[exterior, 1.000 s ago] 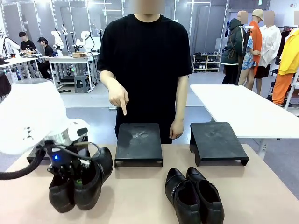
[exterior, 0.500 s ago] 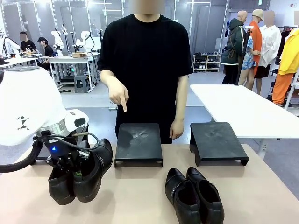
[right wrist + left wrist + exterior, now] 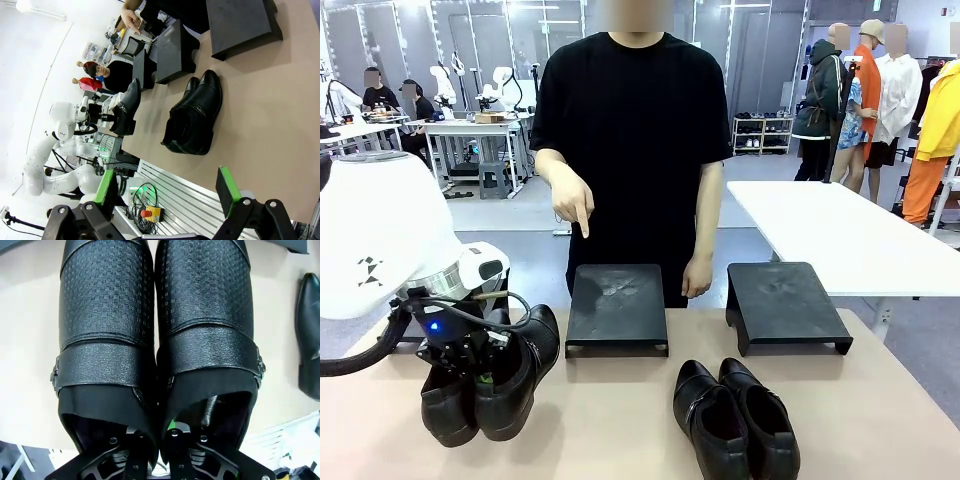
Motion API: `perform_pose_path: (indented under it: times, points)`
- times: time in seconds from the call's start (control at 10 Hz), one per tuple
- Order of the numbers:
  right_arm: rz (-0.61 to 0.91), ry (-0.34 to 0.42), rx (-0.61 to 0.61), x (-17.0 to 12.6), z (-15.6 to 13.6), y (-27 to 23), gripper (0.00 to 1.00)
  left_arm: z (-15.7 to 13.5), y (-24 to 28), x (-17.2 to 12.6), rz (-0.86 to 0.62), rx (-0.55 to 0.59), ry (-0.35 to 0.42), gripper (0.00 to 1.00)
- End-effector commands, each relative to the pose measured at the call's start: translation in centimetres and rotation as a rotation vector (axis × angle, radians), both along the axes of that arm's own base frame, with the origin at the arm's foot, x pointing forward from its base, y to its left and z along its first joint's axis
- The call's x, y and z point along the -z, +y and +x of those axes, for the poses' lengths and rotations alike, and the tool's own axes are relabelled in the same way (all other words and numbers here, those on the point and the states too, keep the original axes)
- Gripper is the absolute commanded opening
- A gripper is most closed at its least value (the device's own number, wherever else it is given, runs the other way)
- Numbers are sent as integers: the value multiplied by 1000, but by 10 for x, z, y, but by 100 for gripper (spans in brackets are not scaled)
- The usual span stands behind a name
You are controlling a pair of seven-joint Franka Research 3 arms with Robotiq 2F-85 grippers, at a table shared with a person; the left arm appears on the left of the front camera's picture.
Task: Place the shoes on the stand as instructed by the person.
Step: Pick up one pair of Shoes and place it on the Shoes Stand indicated by the person.
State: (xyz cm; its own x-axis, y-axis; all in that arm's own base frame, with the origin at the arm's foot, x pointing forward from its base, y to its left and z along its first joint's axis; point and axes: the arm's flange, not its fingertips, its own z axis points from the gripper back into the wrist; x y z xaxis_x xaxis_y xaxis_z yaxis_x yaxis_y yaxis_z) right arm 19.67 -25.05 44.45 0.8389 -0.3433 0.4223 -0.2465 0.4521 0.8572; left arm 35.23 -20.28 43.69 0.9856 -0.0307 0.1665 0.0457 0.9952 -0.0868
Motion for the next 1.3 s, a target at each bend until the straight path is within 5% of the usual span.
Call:
perform_pose_path:
  times: [0.0, 0.3, 0.6, 1.2]
  points:
    - [1, -26, -4, -1, 0, 0, 100, 4, -13, -24, -23, -8, -115, 8]
    - [1, -26, -4, -1, 0, 0, 100, 52, -65, -60, -8, 58, -176, 8]
    - [1, -26, -4, -1, 0, 0, 100, 106, -128, -78, -2, 9, -230, 8]
    - [1, -26, -4, -1, 0, 0, 100, 200, -202, -49, 90, -11, -349, 8]
